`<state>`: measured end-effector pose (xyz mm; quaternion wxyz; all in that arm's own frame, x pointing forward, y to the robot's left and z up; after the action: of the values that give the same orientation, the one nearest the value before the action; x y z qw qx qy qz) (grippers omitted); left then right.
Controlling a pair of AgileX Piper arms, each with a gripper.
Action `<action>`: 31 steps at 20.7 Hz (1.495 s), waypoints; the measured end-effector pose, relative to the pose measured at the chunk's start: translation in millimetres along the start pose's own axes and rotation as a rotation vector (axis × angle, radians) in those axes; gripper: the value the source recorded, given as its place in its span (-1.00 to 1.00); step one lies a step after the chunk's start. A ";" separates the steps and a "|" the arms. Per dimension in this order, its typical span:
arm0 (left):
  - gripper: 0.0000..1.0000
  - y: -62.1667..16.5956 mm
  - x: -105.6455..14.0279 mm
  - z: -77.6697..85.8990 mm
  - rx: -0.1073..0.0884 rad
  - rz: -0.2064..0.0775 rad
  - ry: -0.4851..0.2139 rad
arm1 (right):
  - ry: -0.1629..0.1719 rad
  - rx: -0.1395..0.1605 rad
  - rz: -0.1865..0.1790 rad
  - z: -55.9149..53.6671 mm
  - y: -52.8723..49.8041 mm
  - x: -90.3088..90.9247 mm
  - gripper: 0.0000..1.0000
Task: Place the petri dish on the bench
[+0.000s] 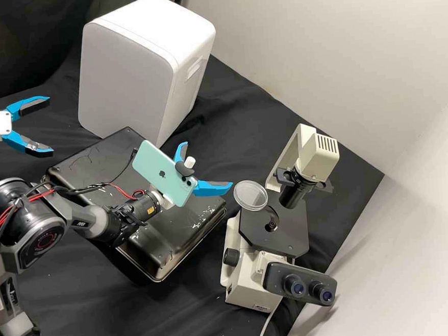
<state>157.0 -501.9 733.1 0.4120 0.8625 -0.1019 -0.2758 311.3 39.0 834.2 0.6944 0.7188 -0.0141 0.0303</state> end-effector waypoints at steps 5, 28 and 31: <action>1.00 -2.9 -2.6 4.2 0.030 -0.014 -0.024 | 0.000 0.000 0.000 0.0 0.0 0.0 1.00; 1.00 -3.7 -2.8 5.3 0.032 -0.018 -0.033 | -0.119 0.021 0.120 46.3 24.2 -14.3 1.00; 1.00 -3.7 -2.8 5.3 0.032 -0.018 -0.033 | -0.134 0.020 0.129 52.3 26.4 -9.6 1.00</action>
<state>151.5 -501.9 728.6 0.3940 0.8651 -0.1050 -0.2921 301.3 -14.4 858.2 0.6812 0.7238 -0.1065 0.0269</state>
